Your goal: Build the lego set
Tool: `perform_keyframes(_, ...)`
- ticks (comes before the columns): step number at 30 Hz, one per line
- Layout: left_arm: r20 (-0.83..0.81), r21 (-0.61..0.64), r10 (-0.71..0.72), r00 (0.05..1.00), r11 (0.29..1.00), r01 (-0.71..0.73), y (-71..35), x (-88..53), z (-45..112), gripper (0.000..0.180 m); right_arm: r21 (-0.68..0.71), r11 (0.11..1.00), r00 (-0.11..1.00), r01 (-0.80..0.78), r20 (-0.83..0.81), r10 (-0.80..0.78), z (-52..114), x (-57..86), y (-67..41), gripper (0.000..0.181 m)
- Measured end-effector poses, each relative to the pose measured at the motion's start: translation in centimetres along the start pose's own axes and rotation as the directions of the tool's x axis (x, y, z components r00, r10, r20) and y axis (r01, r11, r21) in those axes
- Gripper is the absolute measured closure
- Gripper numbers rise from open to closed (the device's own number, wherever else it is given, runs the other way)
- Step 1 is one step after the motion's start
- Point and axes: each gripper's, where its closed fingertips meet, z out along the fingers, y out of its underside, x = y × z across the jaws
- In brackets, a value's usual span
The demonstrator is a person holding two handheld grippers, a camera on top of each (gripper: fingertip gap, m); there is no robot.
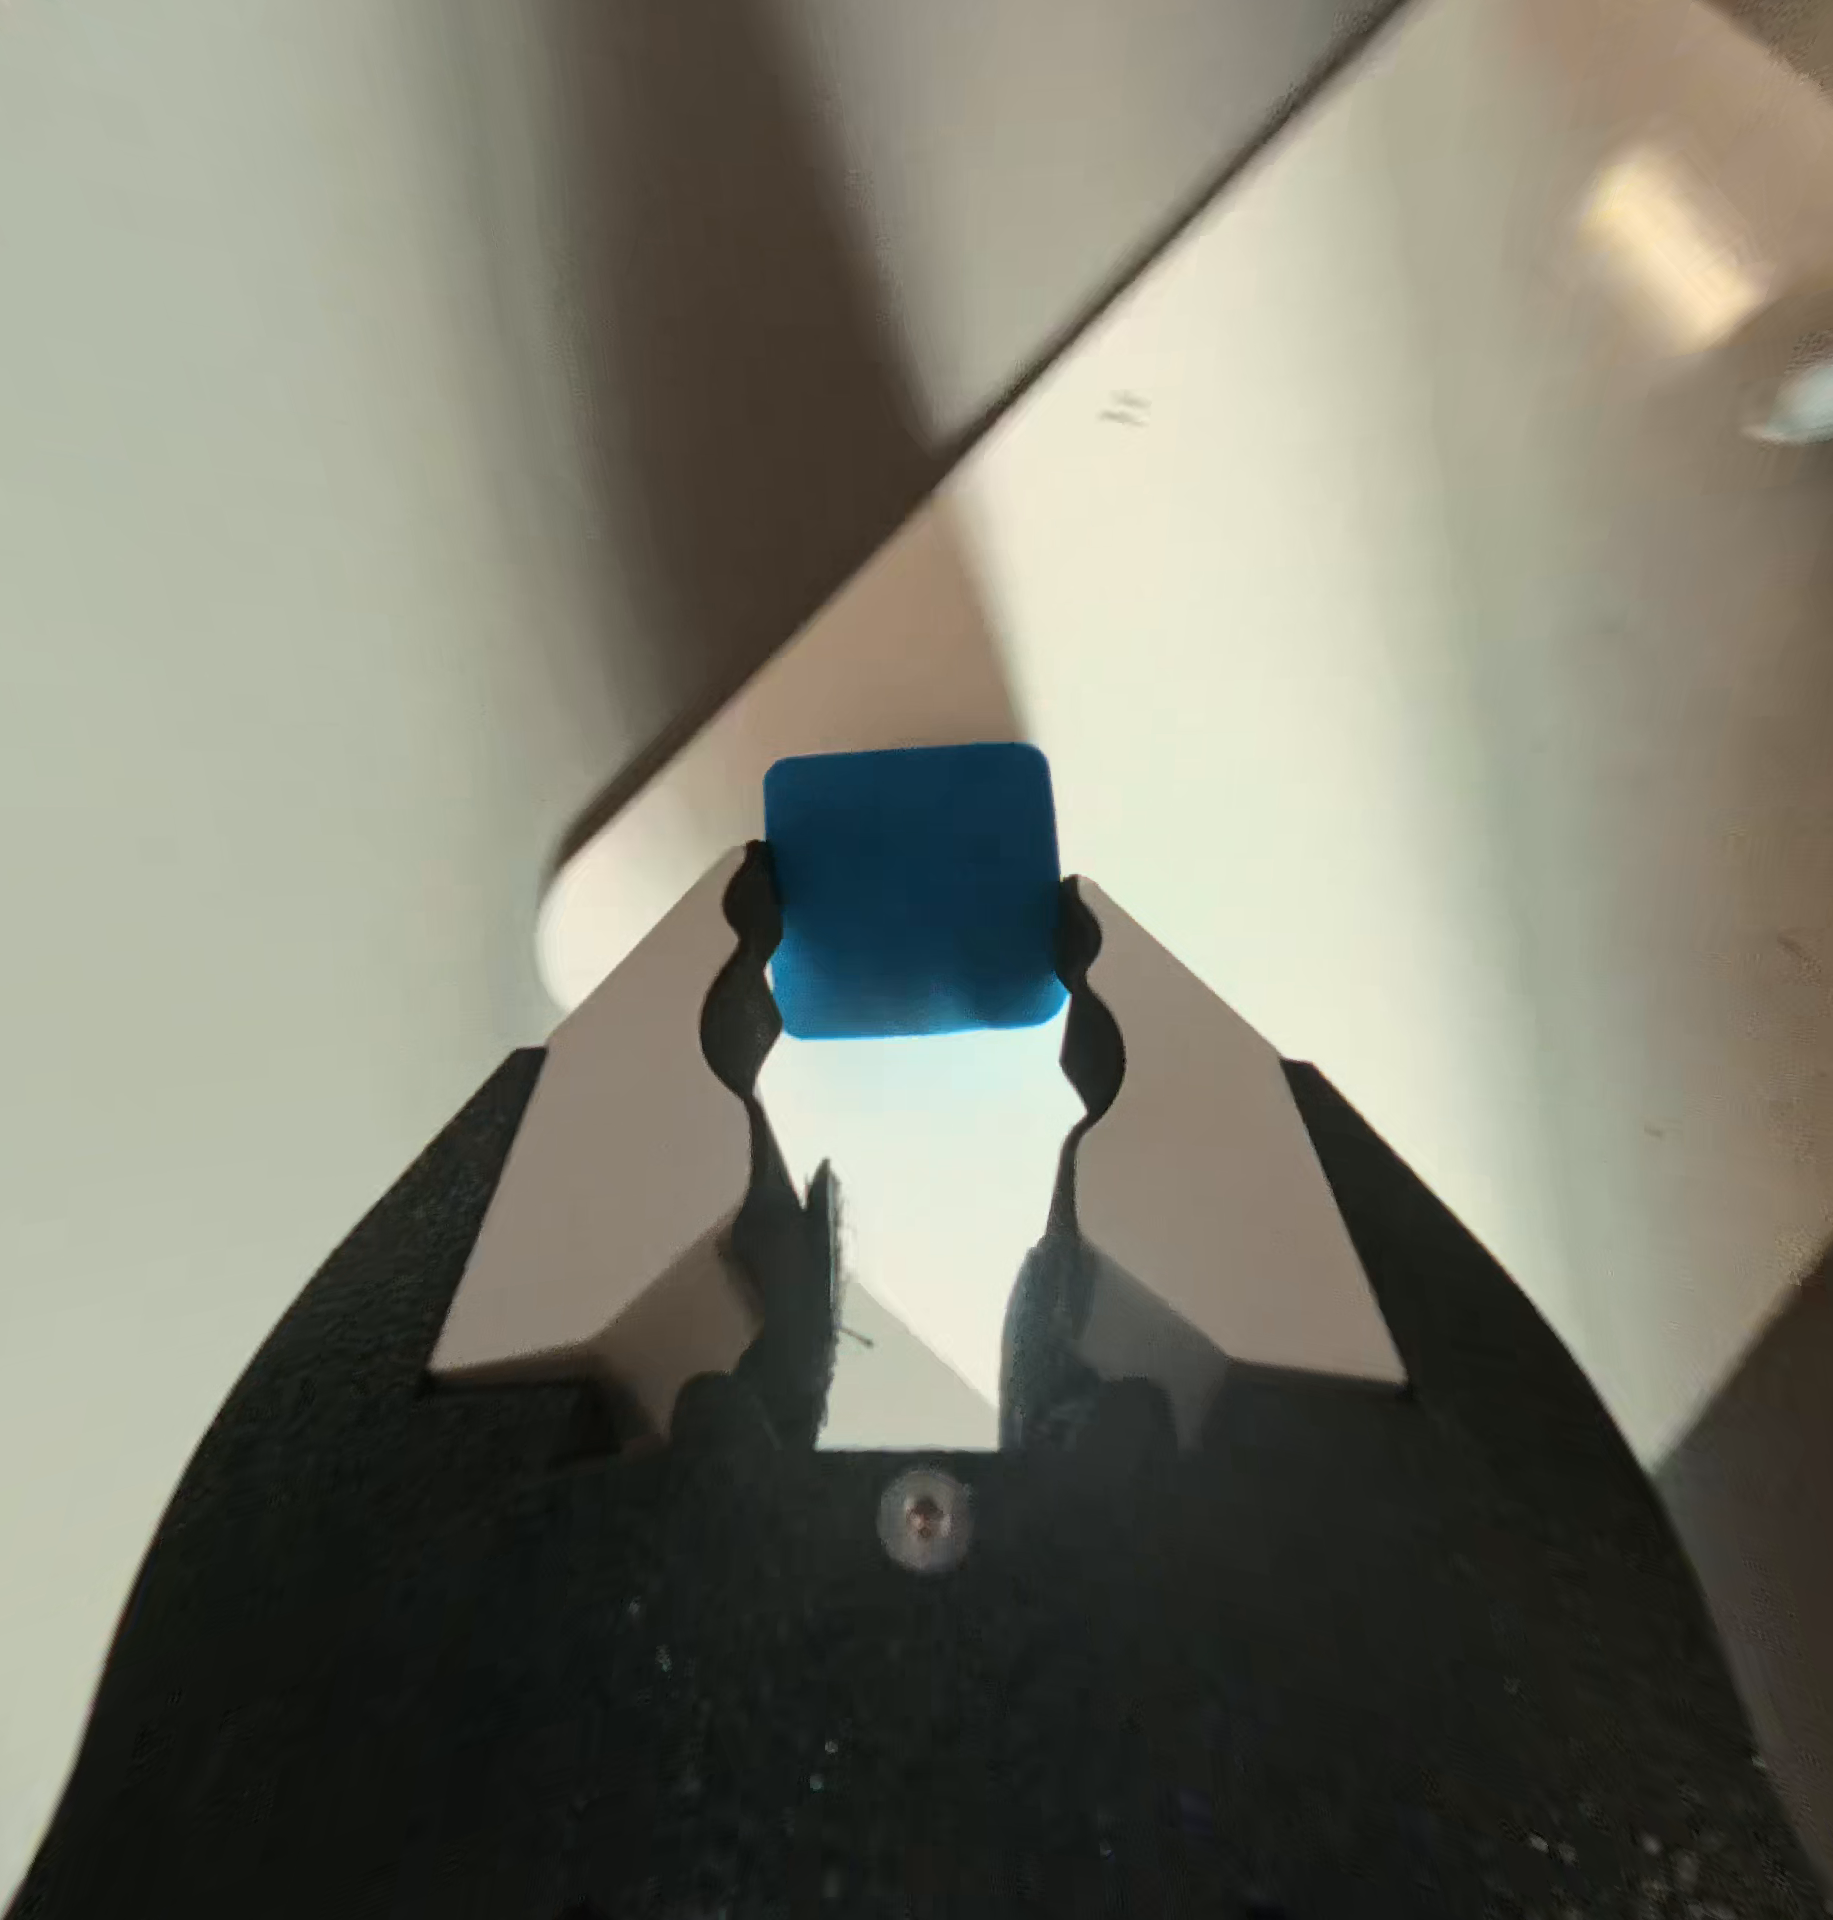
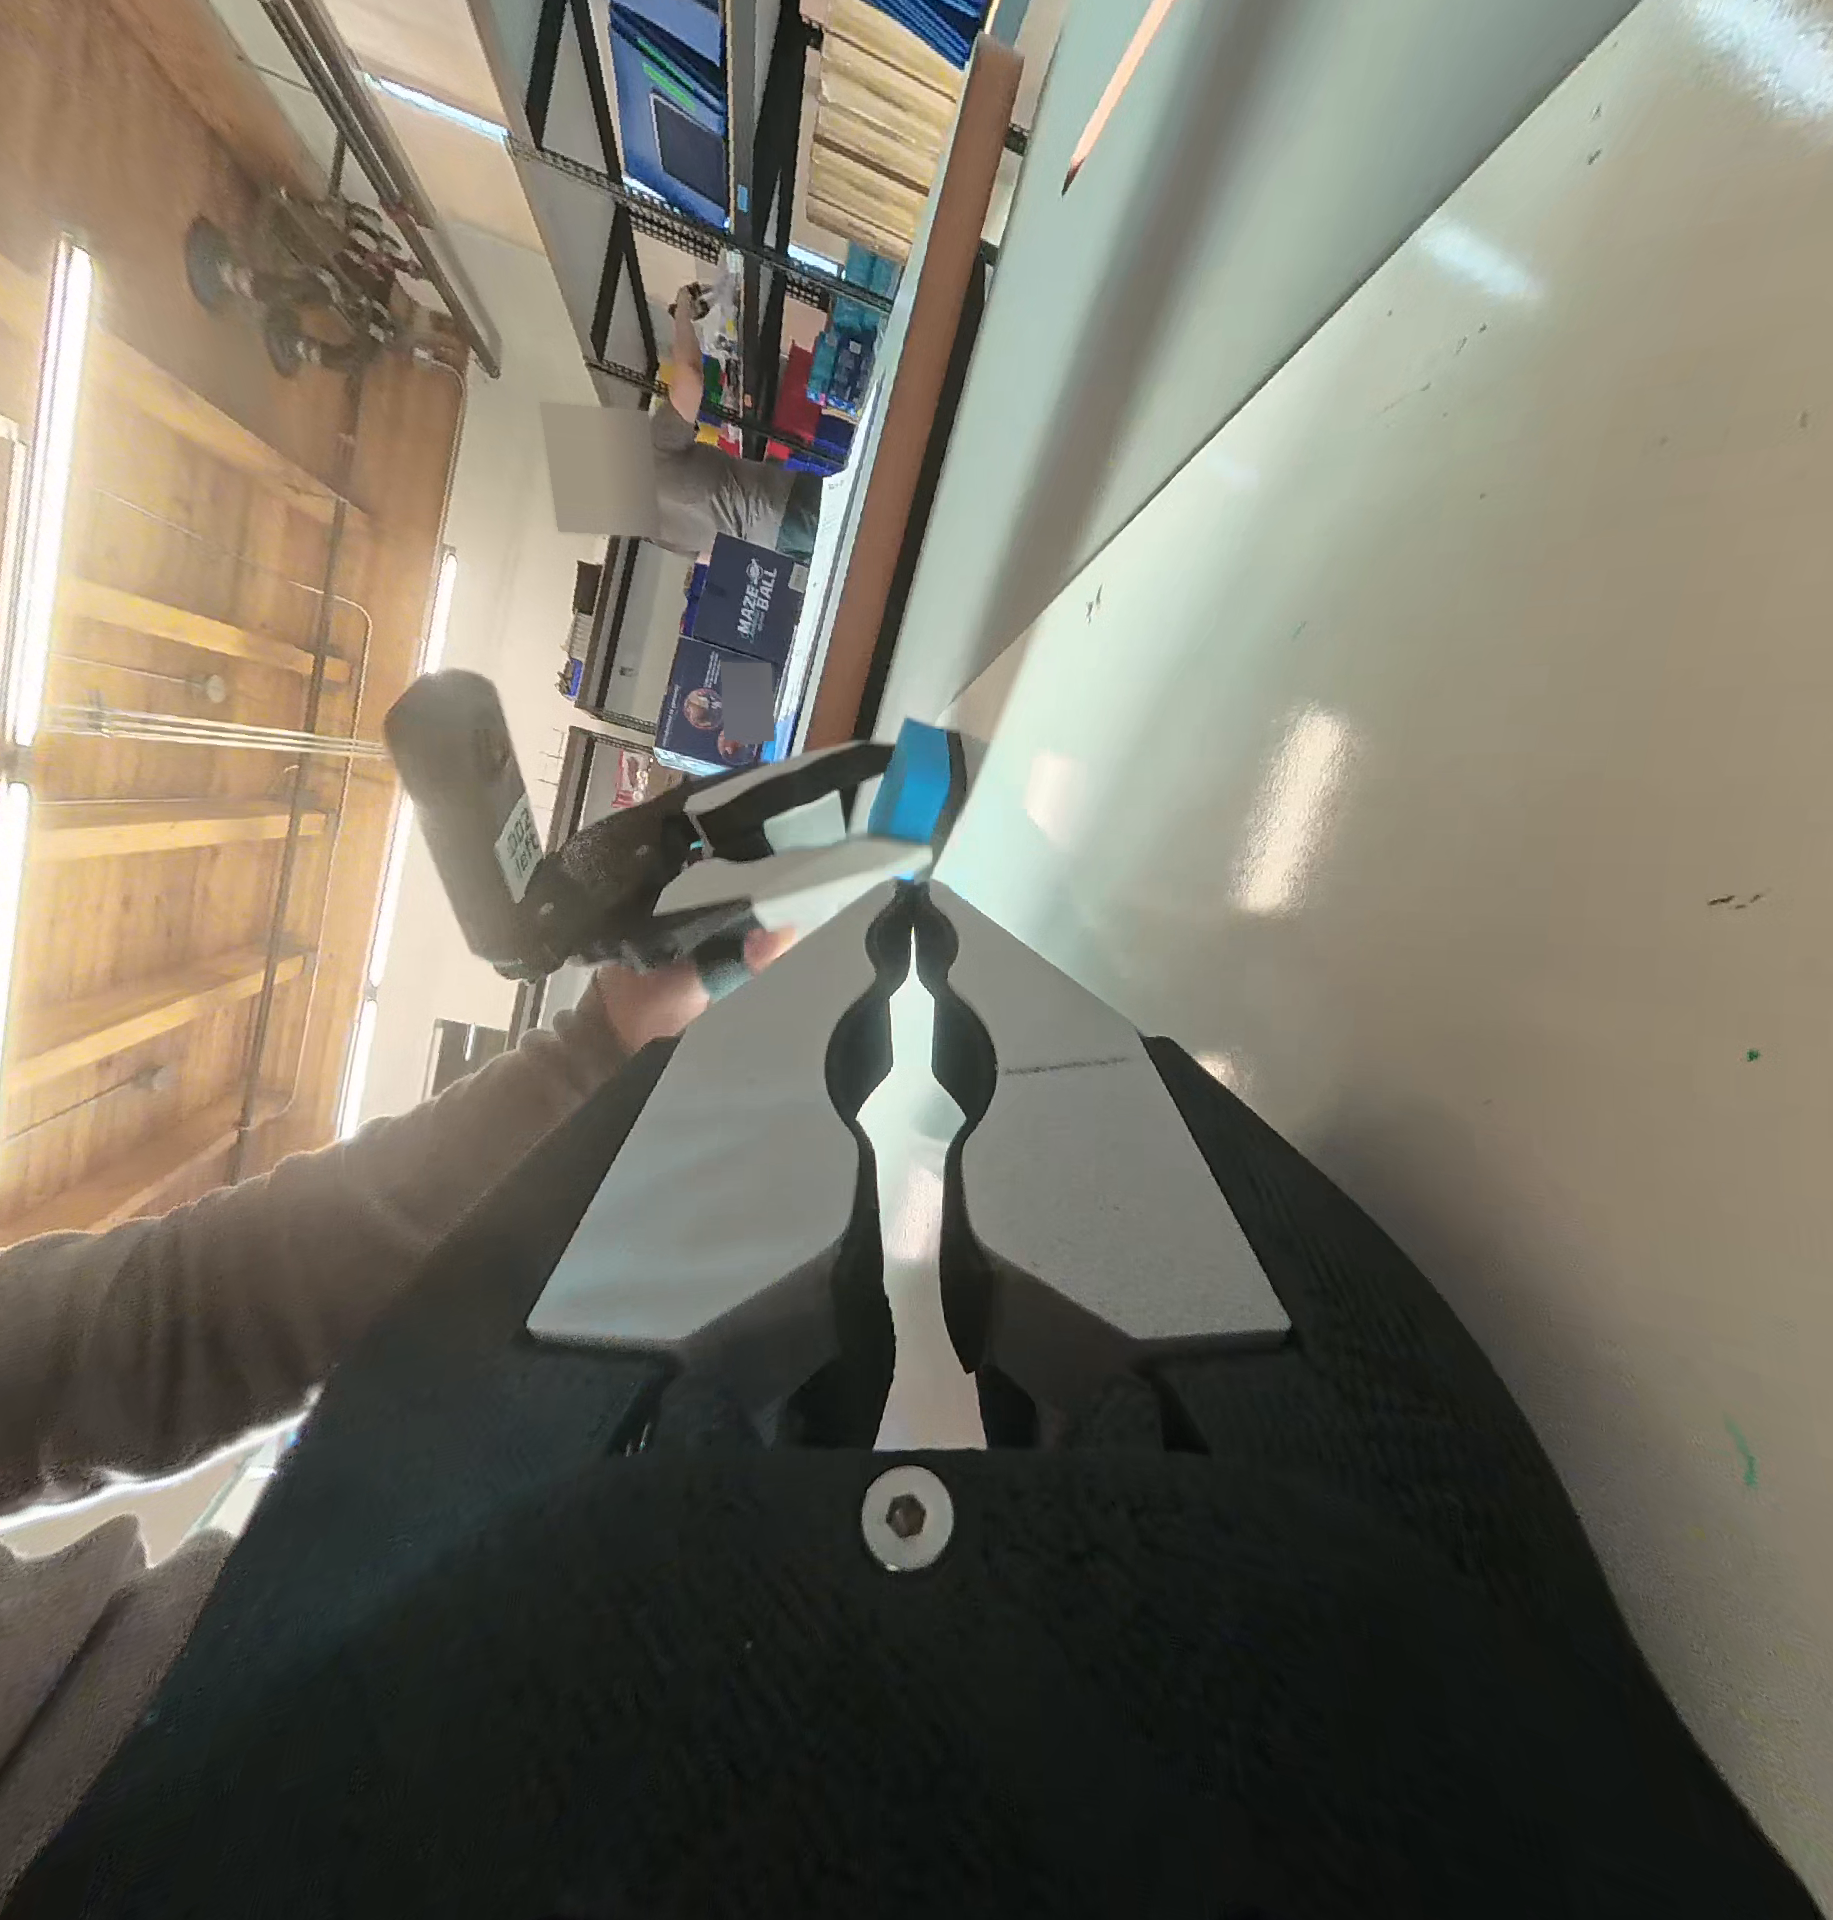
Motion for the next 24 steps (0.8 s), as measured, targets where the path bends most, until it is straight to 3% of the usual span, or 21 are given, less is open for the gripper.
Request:
perform_keyframes(1, -0.045, -0.007, 0.095, 0.994, 0.995, -0.096, 0.2, 2.3, 0.0, 0.128, -0.001, 1.000, 1.000, -0.001, -0.001, 0.001, 0.0, 0.0, 0.0, 0.181)
perform_keyframes(3, -0.052, 0.001, 0.265, 0.963, 0.964, -0.265, 0.9, 4.5, -0.5, 0.127, -0.004, 1.000, 1.000, -0.009, 0.005, 0.009, 0.0, 0.1, 0.0, 0.181)
perform_keyframes(6, 0.090, 0.002, 0.006, 0.996, 1.000, -0.006, 1.0, -1.8, -0.6, 0.128, -0.013, 1.000, 1.000, -0.004, 0.003, 0.004, 0.0, 0.0, 0.1, 0.181)
perform_keyframes(7, 0.089, 0.029, -0.129, 0.988, 0.992, 0.126, 0.8, -3.4, -0.6, 0.128, -0.012, 1.000, 1.000, -0.003, 0.003, 0.003, 0.0, 0.1, 0.1, 0.181)
perform_keyframes(8, 0.073, 0.040, -0.158, 0.985, 0.987, 0.155, 0.7, -3.3, -0.5, 0.129, -0.013, 1.000, 1.000, -0.003, 0.002, 0.003, 0.0, 0.1, 0.1, 0.181)
perform_keyframes(10, -0.014, 0.005, 0.095, 0.995, 0.995, -0.095, 1.0, 1.1, -0.5, 0.128, -0.014, 1.000, 1.000, -0.002, 0.002, 0.002, 0.0, 0.0, 0.1, 0.181)
perform_keyframes(12, -0.060, 0.004, 0.241, 0.969, 0.970, -0.241, 1.6, 4.0, -0.9, 0.128, -0.015, 1.000, 1.000, -0.001, 0.005, 0.002, 0.0, 0.0, 0.2, 0.181)
perform_keyframes(13, -0.066, 0.009, 0.226, 0.972, 0.974, -0.225, 1.6, 3.3, -0.9, 0.128, -0.015, 1.000, 1.000, -0.002, 0.007, 0.002, 0.0, 0.0, 0.2, 0.181)
perform_keyframes(16, 0.039, 0.040, -0.040, 0.998, 0.998, 0.039, 0.0, -2.4, 0.2, 0.128, -0.015, 1.000, 1.000, -0.001, 0.008, 0.001, -0.1, 0.0, 0.3, 0.181)
perform_keyframes(17, 0.029, 0.048, -0.055, 0.998, 0.997, 0.054, -0.6, -1.9, 0.7, 0.129, -0.016, 1.000, 1.000, 0.001, 0.008, -0.001, -0.1, -0.1, 0.3, 0.181)
perform_keyframes(20, -0.106, 0.053, 0.268, 0.958, 0.963, -0.264, -0.5, 6.6, 0.8, 0.128, -0.017, 1.000, 1.000, -0.005, 0.011, 0.005, -0.1, -0.2, 0.3, 0.181)
perform_keyframes(21, -0.102, 0.070, 0.290, 0.952, 0.956, -0.284, -0.3, 6.9, 0.6, 0.128, -0.016, 1.000, 1.000, -0.006, 0.012, 0.007, -0.1, -0.2, 0.3, 0.181)
perform_keyframes(24, 0.018, 0.094, -0.021, 1.000, 0.995, 0.020, -1.2, -0.1, 1.1, 0.128, -0.018, 1.000, 1.000, -0.006, 0.014, 0.006, -0.1, -0.2, 0.4, 0.181)
